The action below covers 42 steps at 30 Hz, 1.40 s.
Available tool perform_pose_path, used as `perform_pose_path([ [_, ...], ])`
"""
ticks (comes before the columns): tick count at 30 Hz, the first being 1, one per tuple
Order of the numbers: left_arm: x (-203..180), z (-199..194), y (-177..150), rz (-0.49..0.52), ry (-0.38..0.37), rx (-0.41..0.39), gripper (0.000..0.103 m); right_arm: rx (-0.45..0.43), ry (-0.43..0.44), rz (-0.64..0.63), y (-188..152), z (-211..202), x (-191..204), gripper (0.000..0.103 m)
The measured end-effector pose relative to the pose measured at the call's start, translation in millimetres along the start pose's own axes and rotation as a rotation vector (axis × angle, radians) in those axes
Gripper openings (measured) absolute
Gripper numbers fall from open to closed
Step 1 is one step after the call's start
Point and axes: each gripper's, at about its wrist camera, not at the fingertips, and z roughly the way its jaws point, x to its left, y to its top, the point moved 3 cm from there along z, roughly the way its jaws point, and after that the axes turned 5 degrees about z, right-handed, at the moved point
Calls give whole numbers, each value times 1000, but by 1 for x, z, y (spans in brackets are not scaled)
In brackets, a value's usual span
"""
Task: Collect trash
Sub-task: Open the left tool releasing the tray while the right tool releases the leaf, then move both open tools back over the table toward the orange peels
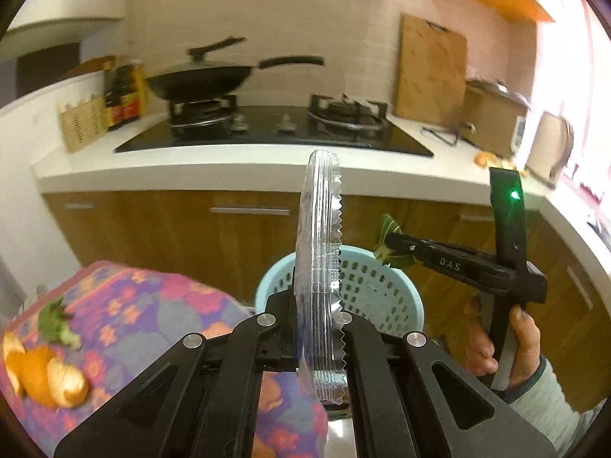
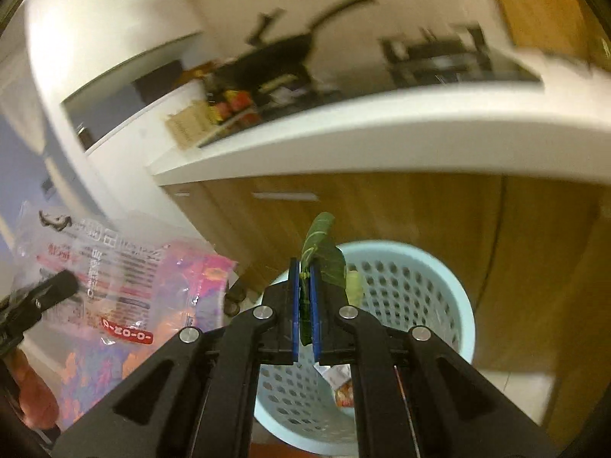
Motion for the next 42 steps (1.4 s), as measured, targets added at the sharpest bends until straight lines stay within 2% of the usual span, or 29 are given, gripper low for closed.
perform_pose_path([
  [3,-13,20,6,27,-17,27,0,44,-13,46,-2,11,-19,3],
  [6,-24,39,7,42,-24,58,0,153,45,126,-9,29,-39,3],
  [9,-29,51,4,59,-28,81,0,179,12,127,-13,34,-48,3],
  [15,-31,66,4,33,-44,99,0,230,7,100,-20,45,-44,3],
  [20,-31,77,5,26,-35,114,2,228,-51,25,-24,44,-34,3],
  [23,-31,82,4,21,-13,121,11,233,-64,5,-25,43,-31,5],
  [27,-30,81,3,34,25,120,25,226,-75,13,-25,39,-33,33],
  [30,-26,75,3,26,39,102,31,205,-92,-8,-23,34,-30,34],
  [41,-7,43,1,-18,63,58,34,145,-57,-60,-16,11,2,34],
  [42,-5,39,0,-21,65,54,34,144,-56,-68,-16,10,6,38],
])
